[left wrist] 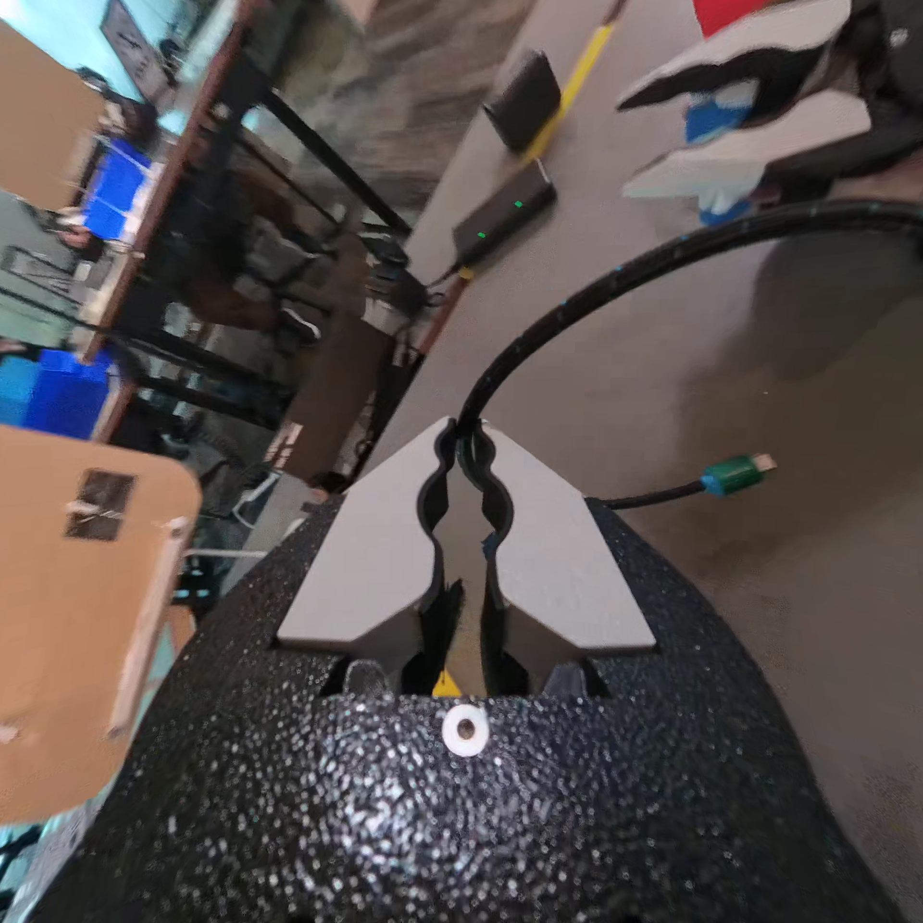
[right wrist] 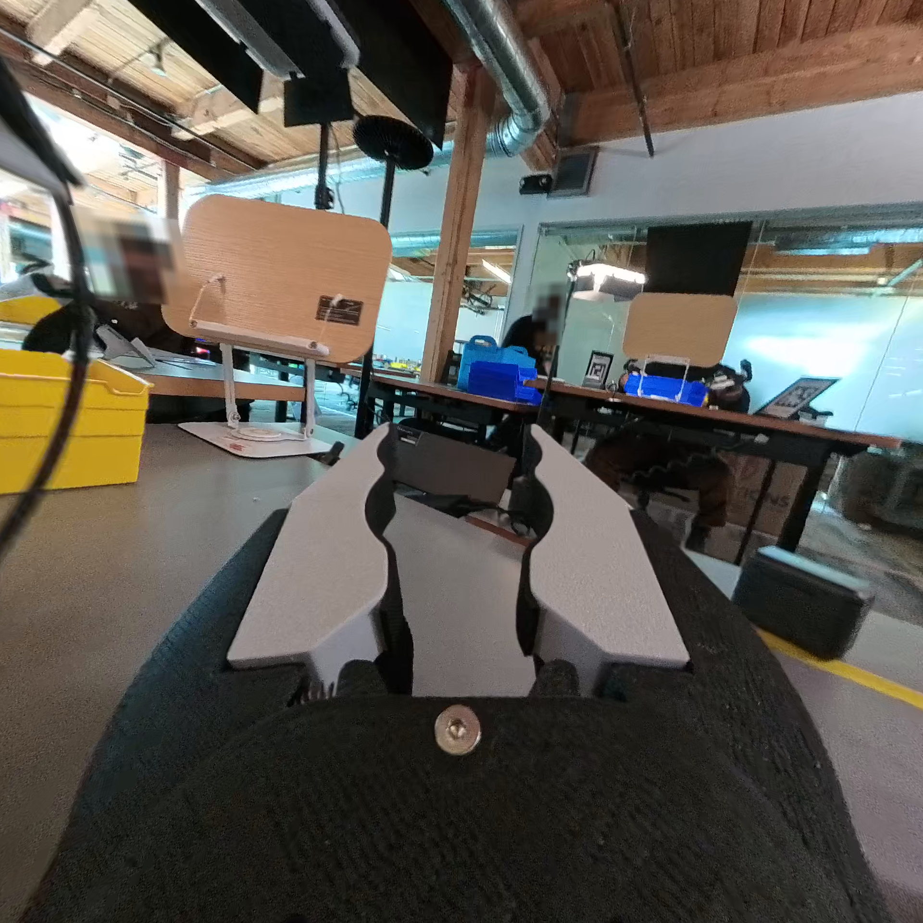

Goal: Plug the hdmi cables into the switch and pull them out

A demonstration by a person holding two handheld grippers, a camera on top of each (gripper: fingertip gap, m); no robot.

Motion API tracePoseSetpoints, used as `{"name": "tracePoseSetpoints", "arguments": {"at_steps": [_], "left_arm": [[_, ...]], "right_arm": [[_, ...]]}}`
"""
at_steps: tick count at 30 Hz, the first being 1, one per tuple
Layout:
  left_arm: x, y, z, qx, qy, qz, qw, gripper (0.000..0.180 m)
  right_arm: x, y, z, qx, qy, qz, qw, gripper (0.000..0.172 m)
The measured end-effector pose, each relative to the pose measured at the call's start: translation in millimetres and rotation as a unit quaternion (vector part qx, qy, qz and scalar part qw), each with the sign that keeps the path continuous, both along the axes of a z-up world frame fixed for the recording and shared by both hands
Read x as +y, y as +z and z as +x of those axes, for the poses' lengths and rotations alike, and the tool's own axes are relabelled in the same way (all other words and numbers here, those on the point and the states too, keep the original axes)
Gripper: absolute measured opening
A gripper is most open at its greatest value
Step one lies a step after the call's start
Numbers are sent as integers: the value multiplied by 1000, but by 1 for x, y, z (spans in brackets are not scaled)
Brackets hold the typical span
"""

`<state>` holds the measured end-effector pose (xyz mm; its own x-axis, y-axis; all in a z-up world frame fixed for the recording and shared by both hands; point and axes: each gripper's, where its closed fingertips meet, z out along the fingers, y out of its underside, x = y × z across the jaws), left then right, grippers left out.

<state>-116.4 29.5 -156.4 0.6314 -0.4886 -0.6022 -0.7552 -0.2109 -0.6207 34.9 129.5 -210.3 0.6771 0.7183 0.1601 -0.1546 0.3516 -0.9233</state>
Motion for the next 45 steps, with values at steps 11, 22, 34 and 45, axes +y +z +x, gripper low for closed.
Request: {"name": "tracePoseSetpoints", "arguments": {"at_steps": [11, 22, 34, 45], "left_arm": [[93, -138, 15, -84, 11, -183, 979, 4], [35, -80, -36, -183, 67, -153, 969, 92], [-54, -75, -246, -248, 224, -236, 913, 61], [-54, -163, -260, -111, 250, -420, 866, 81]], "right_arm": [[11, -4, 6, 2, -7, -25, 1000, 45], [4, -6, 1, -8, 5, -23, 1000, 45], [8, -18, -11, -73, -31, -6, 997, 44], [15, -30, -17, -134, -76, 6, 988, 43]]}}
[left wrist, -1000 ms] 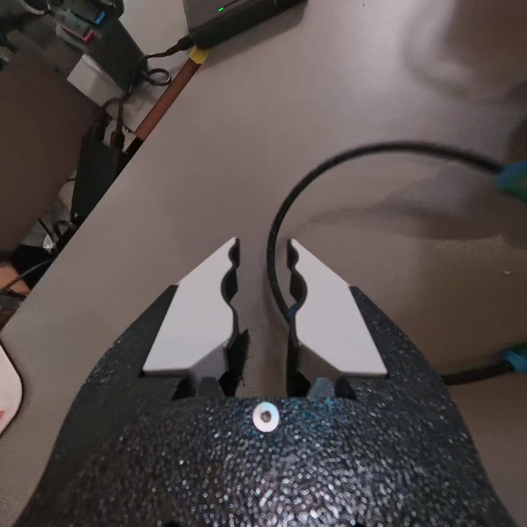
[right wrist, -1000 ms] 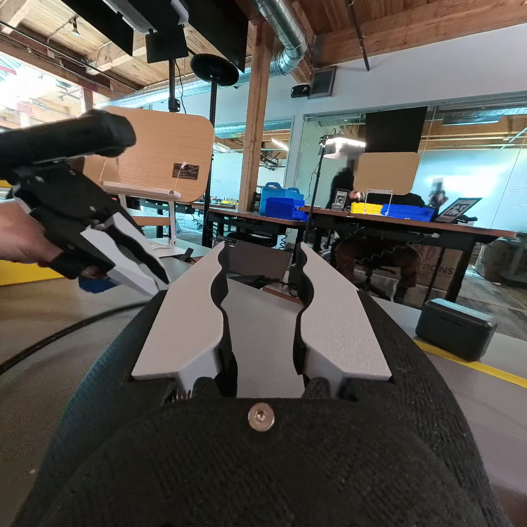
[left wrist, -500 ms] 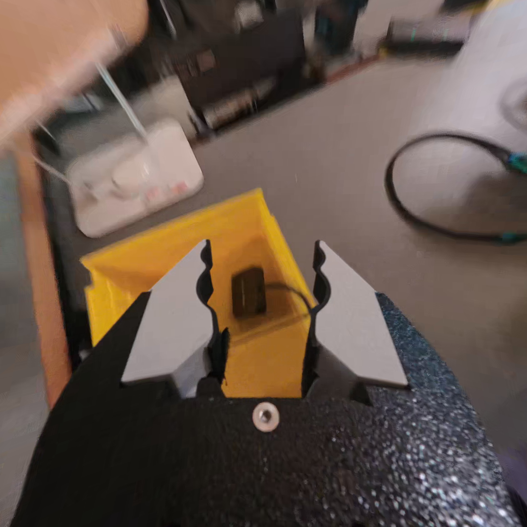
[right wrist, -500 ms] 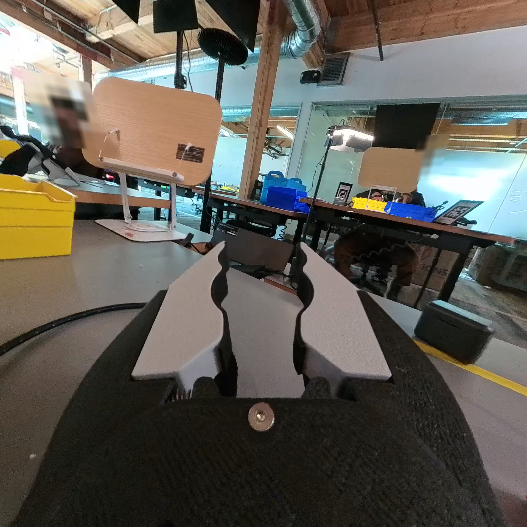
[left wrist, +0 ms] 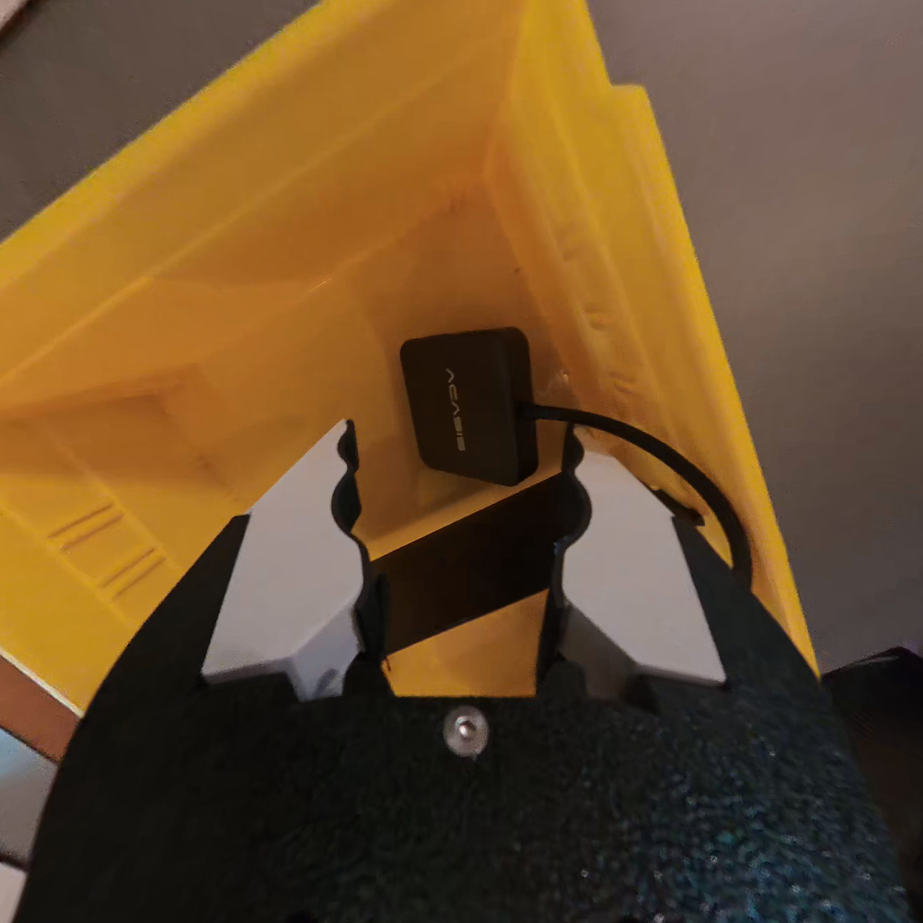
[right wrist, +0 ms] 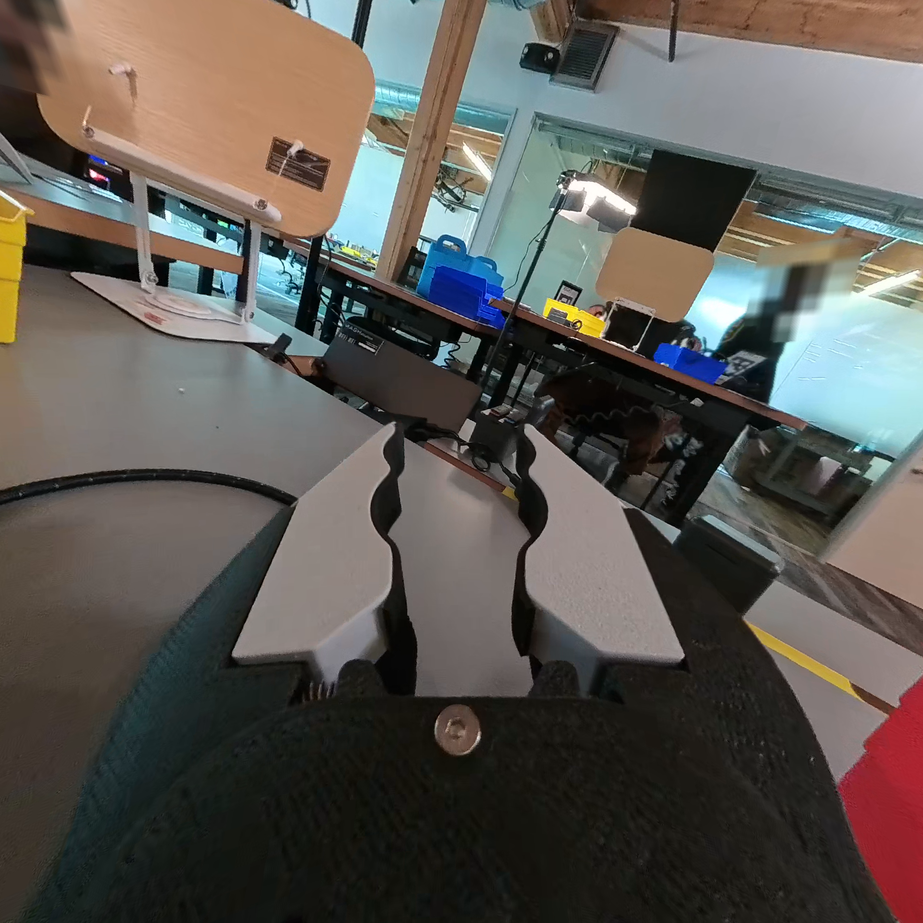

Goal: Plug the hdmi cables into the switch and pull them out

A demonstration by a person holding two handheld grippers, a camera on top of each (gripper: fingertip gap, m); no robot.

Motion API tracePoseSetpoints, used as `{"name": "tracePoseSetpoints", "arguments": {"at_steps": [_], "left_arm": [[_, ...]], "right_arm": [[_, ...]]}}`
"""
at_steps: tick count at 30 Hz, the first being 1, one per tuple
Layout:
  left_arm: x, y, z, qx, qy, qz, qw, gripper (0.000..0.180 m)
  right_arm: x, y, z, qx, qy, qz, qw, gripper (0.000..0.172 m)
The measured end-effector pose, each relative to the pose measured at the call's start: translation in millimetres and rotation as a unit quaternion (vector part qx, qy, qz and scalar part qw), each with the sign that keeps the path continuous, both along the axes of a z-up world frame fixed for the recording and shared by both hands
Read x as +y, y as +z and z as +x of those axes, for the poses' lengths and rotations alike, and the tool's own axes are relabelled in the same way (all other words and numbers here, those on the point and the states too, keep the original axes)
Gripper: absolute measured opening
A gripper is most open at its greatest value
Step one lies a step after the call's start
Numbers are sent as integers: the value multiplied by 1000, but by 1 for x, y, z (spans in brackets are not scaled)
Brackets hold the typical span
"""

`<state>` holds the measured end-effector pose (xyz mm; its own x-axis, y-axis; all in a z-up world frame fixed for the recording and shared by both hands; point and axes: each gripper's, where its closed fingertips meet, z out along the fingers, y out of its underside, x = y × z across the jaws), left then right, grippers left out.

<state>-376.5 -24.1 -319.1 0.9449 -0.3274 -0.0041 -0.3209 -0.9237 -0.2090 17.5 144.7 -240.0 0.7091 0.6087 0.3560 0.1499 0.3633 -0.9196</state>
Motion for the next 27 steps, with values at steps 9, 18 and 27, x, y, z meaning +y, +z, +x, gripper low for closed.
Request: {"name": "tracePoseSetpoints", "arguments": {"at_steps": [9, 18, 27], "left_arm": [[13, -4, -14, 20, 0, -20, 1000, 75], [11, -27, -12, -17, -12, -49, 999, 86], [11, -16, -15, -16, -14, 3, 1000, 64]], "right_arm": [[-6, -2, -7, -22, 13, 14, 1000, 43], [-7, 1, -5, 7, 32, -3, 999, 42], [-6, 4, -1, 33, 45, -19, 998, 42]]}}
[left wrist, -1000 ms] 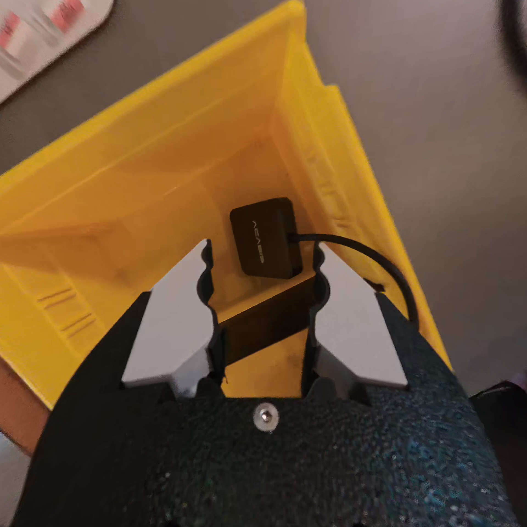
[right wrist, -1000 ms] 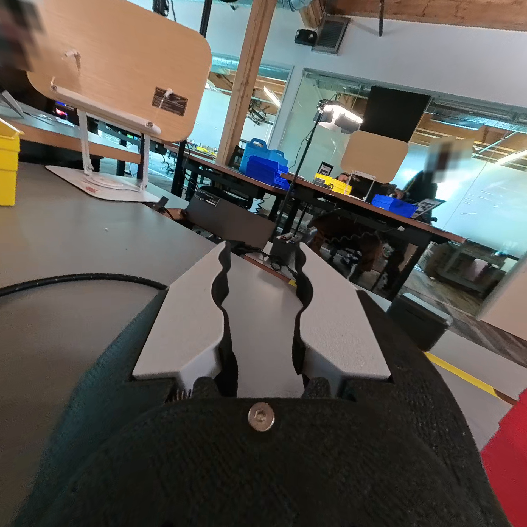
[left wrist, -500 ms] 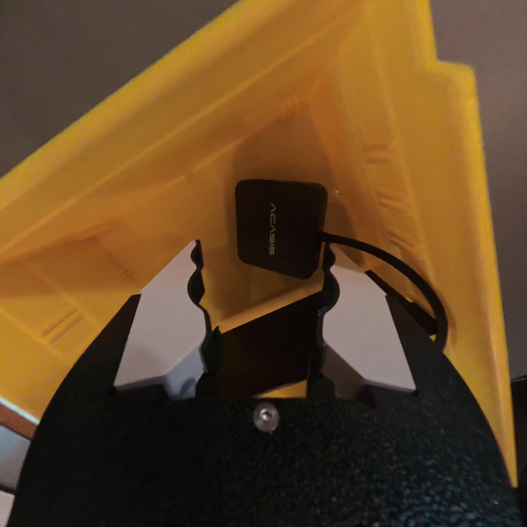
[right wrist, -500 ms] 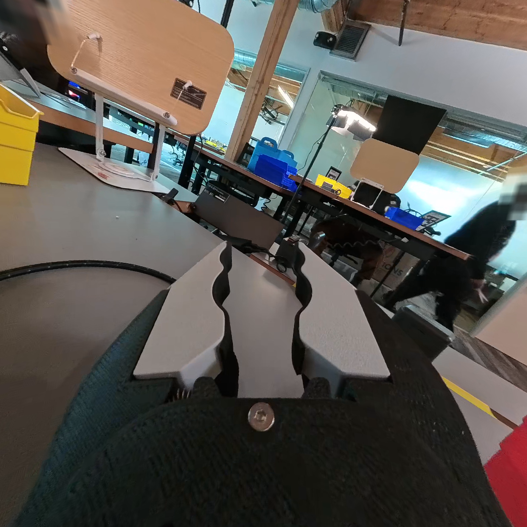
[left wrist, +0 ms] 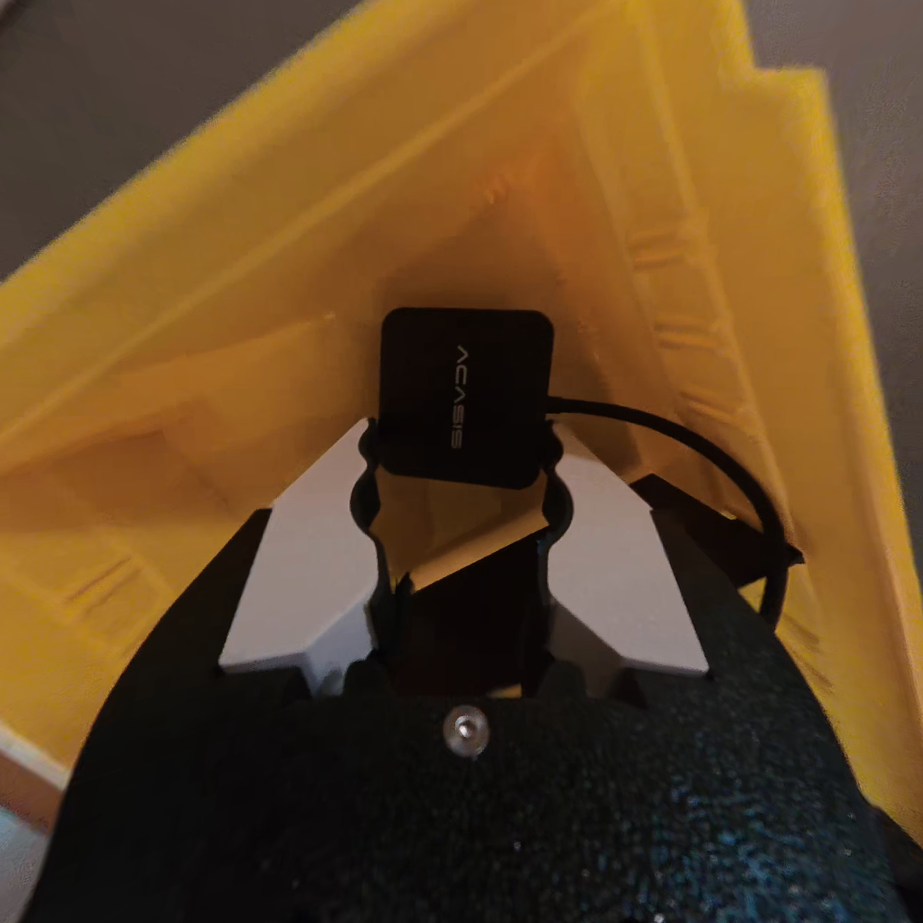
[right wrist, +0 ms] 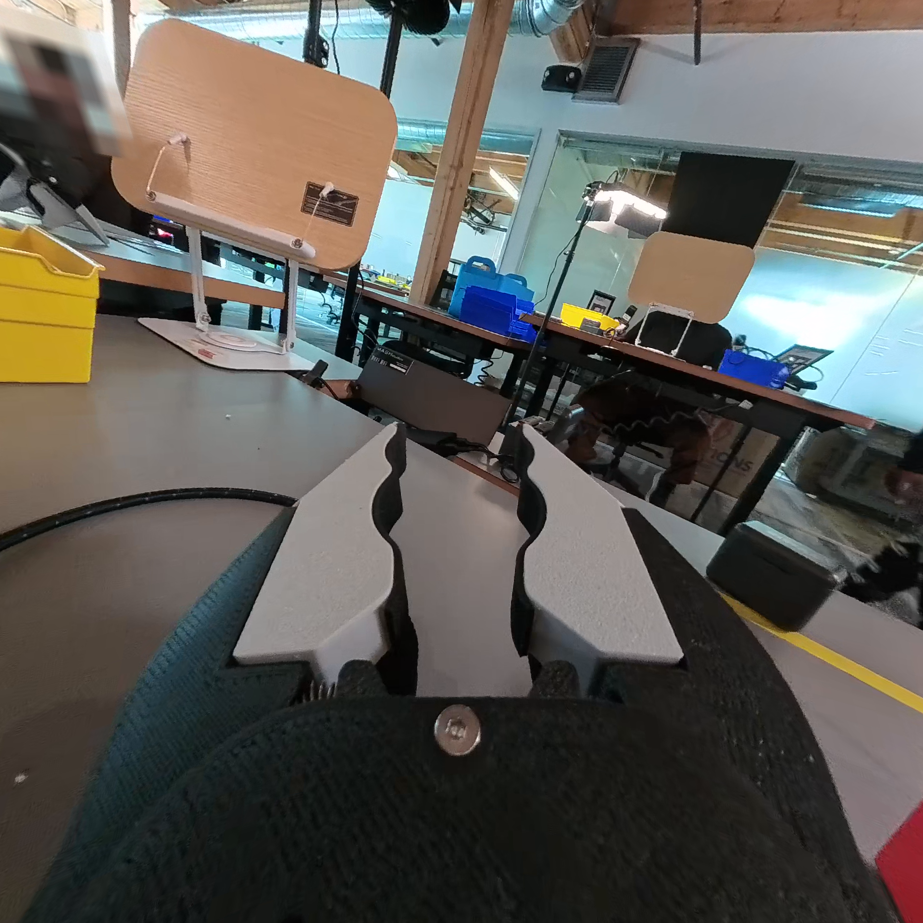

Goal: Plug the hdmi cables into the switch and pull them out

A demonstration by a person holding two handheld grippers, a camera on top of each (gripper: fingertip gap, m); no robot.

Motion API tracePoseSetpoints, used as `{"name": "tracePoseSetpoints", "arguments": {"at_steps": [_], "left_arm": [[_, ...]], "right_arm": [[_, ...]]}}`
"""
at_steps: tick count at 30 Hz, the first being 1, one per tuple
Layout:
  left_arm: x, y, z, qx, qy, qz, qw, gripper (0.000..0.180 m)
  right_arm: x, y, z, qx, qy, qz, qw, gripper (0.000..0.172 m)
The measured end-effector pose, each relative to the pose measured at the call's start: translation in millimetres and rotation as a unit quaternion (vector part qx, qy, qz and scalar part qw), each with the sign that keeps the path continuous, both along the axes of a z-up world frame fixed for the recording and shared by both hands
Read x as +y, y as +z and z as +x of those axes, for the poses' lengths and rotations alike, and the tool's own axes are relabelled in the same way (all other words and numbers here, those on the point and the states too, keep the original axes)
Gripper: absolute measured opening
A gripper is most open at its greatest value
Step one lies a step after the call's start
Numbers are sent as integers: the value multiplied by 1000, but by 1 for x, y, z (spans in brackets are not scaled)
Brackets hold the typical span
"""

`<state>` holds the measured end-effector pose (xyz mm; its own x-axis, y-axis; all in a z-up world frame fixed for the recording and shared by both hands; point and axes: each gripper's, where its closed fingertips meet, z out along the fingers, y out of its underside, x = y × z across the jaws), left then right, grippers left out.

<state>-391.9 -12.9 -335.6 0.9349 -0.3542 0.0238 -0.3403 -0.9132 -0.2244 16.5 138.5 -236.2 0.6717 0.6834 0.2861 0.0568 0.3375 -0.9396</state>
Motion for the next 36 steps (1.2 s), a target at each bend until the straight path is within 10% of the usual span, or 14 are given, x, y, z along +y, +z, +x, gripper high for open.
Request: {"name": "tracePoseSetpoints", "arguments": {"at_steps": [9, 16, 25, 36], "left_arm": [[-6, 147, 1, 83, 97, 319, 939, 63], [2, 248, 133, 10, -55, 472, 880, 64], [80, 156, 344, -68, -275, 328, 901, 64], [196, 50, 467, -73, -294, 158, 940, 64]], "right_arm": [[-5, 2, -5, -7, 11, 15, 1000, 42], [-10, 6, 6, -8, -15, 34, 999, 41], [-50, 11, 69, -19, -55, 69, 996, 40], [-56, 17, 116, 22, -64, 56, 996, 40]]}}
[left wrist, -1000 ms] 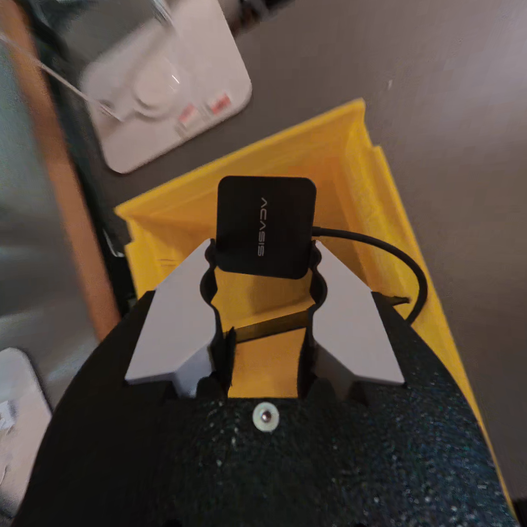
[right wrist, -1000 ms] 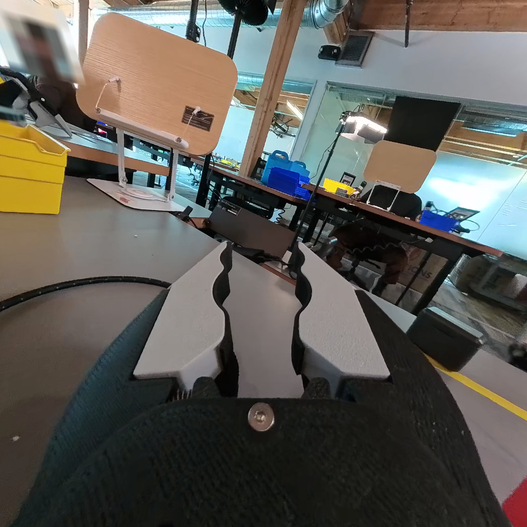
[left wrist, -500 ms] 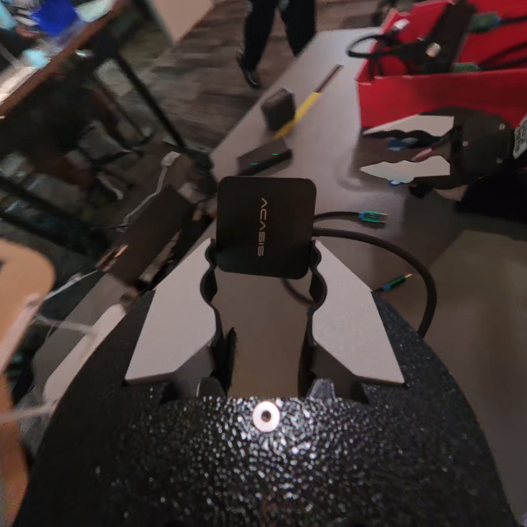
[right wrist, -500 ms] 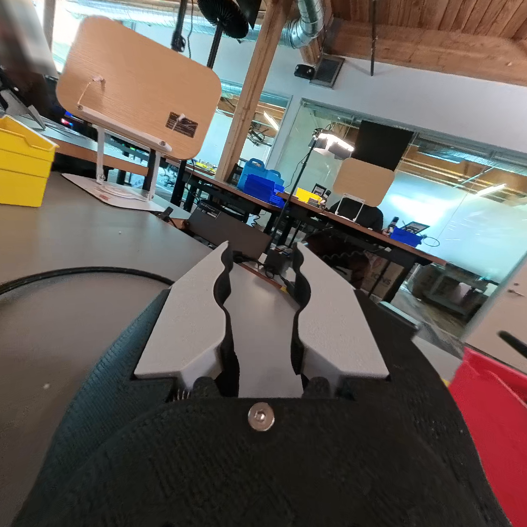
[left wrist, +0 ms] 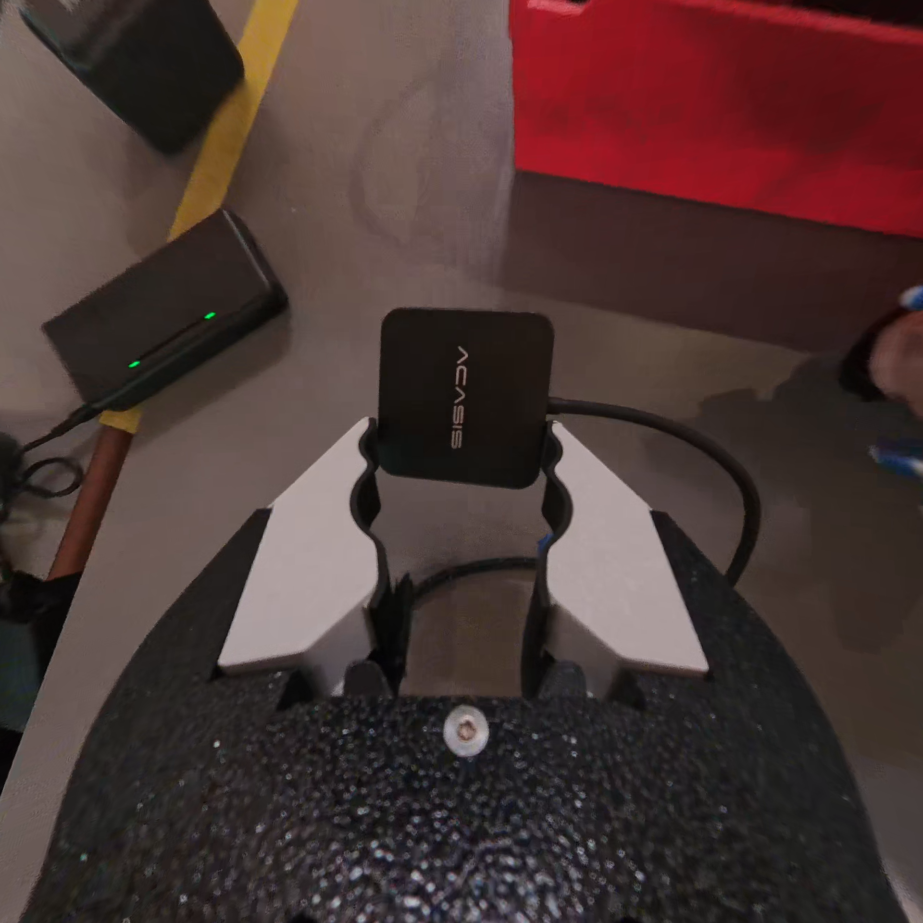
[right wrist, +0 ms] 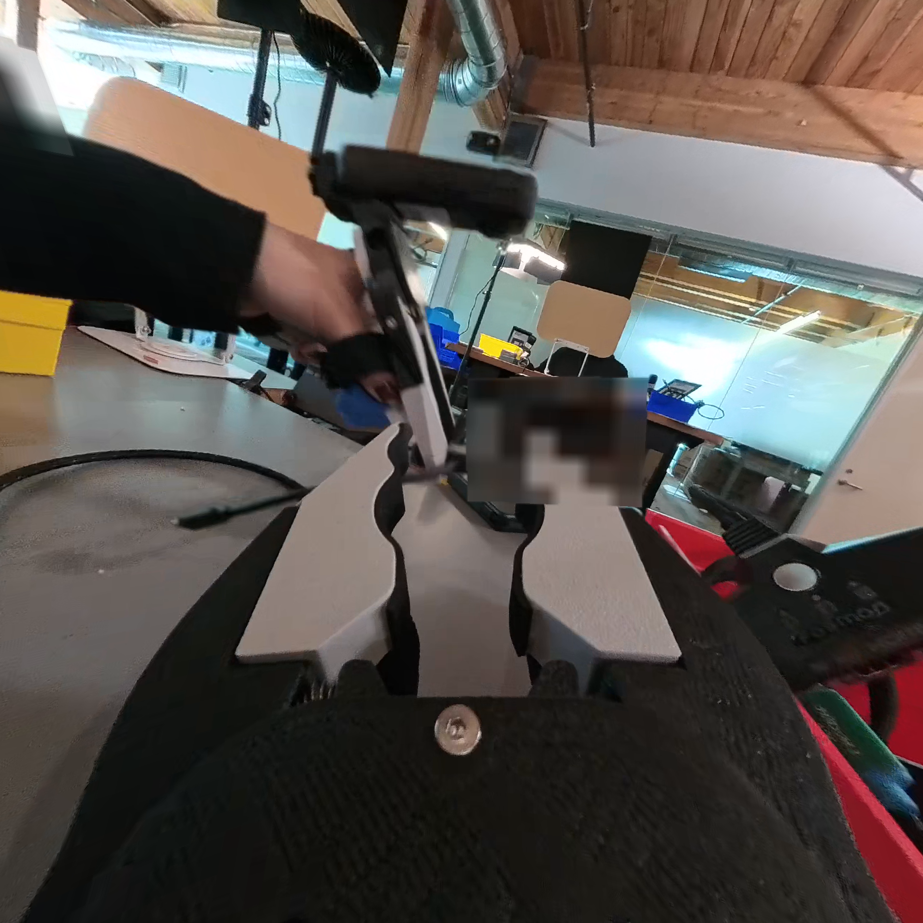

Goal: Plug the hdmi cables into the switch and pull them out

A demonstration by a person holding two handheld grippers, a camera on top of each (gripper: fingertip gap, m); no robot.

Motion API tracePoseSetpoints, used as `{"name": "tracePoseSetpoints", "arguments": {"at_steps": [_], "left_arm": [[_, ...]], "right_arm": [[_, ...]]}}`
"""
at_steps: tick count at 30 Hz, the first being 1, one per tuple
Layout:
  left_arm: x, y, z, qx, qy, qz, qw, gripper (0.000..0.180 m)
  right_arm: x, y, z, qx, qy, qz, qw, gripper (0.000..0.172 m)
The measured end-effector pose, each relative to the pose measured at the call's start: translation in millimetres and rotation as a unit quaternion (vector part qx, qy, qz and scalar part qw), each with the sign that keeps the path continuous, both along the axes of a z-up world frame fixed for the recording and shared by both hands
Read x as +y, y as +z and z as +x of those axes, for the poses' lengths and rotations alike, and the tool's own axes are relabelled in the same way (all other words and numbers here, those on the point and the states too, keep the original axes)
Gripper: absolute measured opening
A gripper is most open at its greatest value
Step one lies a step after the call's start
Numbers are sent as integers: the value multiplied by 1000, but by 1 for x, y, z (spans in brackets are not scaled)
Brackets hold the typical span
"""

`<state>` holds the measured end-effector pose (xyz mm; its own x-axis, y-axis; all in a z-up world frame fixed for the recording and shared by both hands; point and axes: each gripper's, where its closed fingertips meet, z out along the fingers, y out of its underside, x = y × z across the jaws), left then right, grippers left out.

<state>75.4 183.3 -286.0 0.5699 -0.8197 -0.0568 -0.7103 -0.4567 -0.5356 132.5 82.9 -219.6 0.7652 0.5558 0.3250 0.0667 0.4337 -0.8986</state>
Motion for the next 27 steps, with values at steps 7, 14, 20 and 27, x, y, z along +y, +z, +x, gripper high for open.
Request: {"name": "tracePoseSetpoints", "arguments": {"at_steps": [7, 14, 20, 27], "left_arm": [[22, -47, 13, 45, 27, -25, 998, 64], [43, 4, -13, -46, 107, 198, 973, 96], [-33, 76, -94, -177, 164, 388, 889, 97], [-127, 60, -166, -271, 170, 506, 801, 103]], "right_arm": [[2, 1, -5, 5, 11, -1, 1000, 40], [6, 3, 0, 15, -2, 1, 1000, 41], [9, 0, -1, 8, -6, -5, 1000, 41], [19, -14, -5, -51, -51, -8, 997, 42]]}}
